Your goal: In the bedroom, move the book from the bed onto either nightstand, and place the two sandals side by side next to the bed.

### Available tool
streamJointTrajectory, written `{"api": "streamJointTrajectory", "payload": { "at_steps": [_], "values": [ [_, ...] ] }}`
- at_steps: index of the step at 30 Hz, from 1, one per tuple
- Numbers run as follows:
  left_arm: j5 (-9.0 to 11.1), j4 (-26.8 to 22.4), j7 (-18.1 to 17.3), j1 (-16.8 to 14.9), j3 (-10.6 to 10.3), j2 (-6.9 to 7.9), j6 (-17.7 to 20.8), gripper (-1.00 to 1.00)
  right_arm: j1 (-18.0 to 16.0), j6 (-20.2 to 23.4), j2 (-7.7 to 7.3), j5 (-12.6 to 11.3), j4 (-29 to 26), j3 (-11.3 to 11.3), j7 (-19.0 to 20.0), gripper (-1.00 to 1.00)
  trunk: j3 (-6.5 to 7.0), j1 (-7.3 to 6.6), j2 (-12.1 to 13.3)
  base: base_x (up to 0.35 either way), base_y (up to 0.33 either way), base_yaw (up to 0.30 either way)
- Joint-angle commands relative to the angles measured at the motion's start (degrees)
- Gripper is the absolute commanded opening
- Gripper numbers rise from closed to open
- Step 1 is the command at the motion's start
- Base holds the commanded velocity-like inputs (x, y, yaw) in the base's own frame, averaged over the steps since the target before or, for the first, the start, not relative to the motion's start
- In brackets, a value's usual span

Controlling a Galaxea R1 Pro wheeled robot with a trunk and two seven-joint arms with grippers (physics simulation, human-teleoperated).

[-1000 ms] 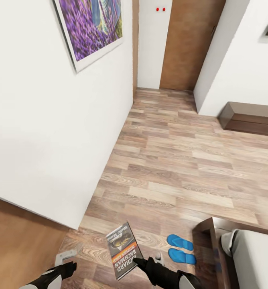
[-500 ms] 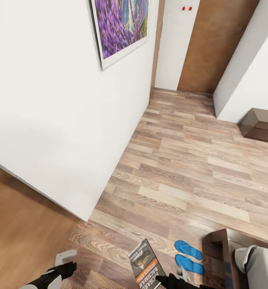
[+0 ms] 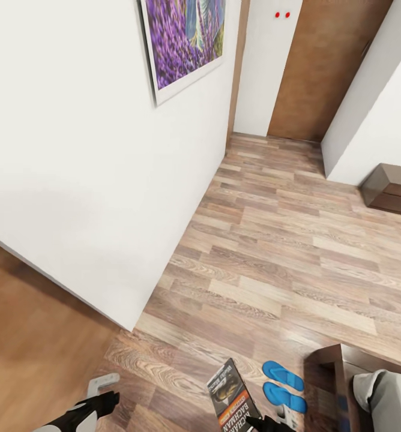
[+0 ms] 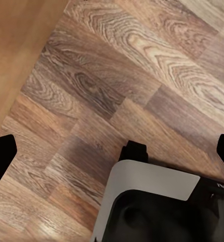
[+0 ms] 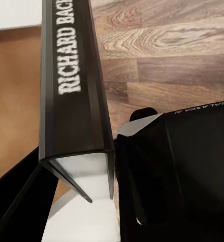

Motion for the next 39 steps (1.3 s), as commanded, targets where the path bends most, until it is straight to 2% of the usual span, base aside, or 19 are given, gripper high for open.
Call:
{"api": "streamJointTrajectory", "payload": {
  "at_steps": [1,6,10,15,17,27,33,39],
  "values": [
    [0.2,0.06,0.04,-0.04,0.16,-0.05,-0.18,1.0,-0.02,0.55,-0.34,-0.69,-0.05,0.31,0.05,-1.0,0.03,0.02,-0.07,0.0,0.0,0.0],
    [0.21,0.06,0.06,-0.04,0.19,-0.62,-0.19,1.0,-0.02,0.45,-2.69,-0.69,0.25,0.26,0.07,-1.0,0.49,0.02,-0.07,0.0,0.0,0.0],
    [0.23,0.06,0.02,-0.04,0.18,-0.84,-0.18,1.0,-0.02,0.42,-3.84,-0.69,1.34,0.19,0.07,-1.0,0.86,0.02,-0.07,0.0,0.0,0.0],
    [0.25,0.06,0.01,-0.04,0.18,-0.94,-0.16,1.0,-0.02,0.34,-7.1,-0.69,1.92,0.31,0.04,-1.0,1.33,0.02,-0.07,0.0,0.0,0.0],
    [0.26,0.06,0.01,-0.04,0.19,-0.94,-0.15,1.0,-0.02,0.3,-7.83,-0.69,1.97,0.35,0.06,-1.0,1.51,0.02,-0.07,0.0,0.0,0.0],
    [0.28,0.06,0.01,-0.04,0.2,-0.92,-0.17,1.0,-0.02,0.24,-8.58,-0.69,2.04,0.35,0.08,-1.0,2.44,0.02,-0.07,0.0,0.0,0.0],
    [0.28,0.06,0.01,-0.04,0.19,-2.1,-0.16,1.0,-0.02,0.23,-10.19,-0.69,4.49,0.24,0.08,-1.0,3.0,0.02,-0.07,0.0,0.0,0.0],
    [0.28,0.08,0.01,-0.04,0.2,-2.46,-0.16,1.0,-0.02,0.19,-10.67,-0.76,6.34,0.22,0.08,-1.0,3.56,0.02,-0.07,0.0,0.0,0.0]
  ]
}}
